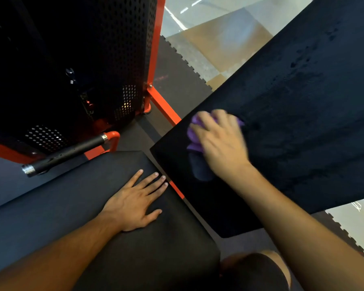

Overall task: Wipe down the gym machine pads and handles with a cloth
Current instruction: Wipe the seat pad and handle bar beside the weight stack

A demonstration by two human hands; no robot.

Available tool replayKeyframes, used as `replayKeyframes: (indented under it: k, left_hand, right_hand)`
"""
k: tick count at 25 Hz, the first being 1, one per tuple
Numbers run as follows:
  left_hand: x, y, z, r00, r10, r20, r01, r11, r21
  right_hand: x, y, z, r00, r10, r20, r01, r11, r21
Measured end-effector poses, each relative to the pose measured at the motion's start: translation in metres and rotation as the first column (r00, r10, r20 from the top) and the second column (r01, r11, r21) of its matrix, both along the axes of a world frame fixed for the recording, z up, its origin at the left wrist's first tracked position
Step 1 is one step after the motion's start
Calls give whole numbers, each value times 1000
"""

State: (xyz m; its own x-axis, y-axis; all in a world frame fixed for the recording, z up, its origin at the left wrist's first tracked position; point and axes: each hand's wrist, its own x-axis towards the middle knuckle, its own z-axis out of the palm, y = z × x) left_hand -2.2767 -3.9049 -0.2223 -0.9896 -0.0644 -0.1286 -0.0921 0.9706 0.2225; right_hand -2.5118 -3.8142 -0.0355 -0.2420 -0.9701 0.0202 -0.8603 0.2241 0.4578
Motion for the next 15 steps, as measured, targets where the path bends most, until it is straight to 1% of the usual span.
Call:
replayKeyframes:
  k: [1,2,3,4,5,6,8,10,11,13,15]
  left_hand:
    - [0,0,0,1000,3,1,-3,1000,9]
    - [0,-1,-2,1000,9,-4,-9,1000,17]
    - [0,-1,-3,1000,14,-5,-14,1000,19]
    - [0,-1,-2,1000,12,-6,-12,1000,10]
    - [0,0,-2,1000,8,-11,-8,1000,-5]
    - [1,1,-3,1000,9,-17,-9,1000,-12]
    - [1,0,1,1000,-2,-12,2,1000,-18]
    - [-4,-3,4,1000,-8,12,9,999,-39]
    - [-5,-3,5,1000,-6,26,7,999,-52]
    - [-3,0,7,999,-10,32,13,997,-81]
    - [0,0,3,999,-19,41,23,997,-80]
  right_hand:
    - [-1,25,6,999,-28,32,29,999,-27]
    - [8,46,3,997,-46,59,46,999,10]
    - [19,59,-12,994,-55,89,46,993,107]
    - [28,61,-32,995,-20,103,-2,977,212]
    - [35,53,-54,993,27,111,-58,959,278]
    - [39,37,-67,989,58,133,-96,950,297]
    - [36,-8,-70,985,90,148,-122,967,222]
    - [37,-31,-57,995,57,80,-70,983,170]
    - [38,-27,-52,997,17,80,-26,992,125]
    - [45,6,-46,980,-69,187,76,997,-34]
    - [63,58,-43,945,-103,311,174,962,-212]
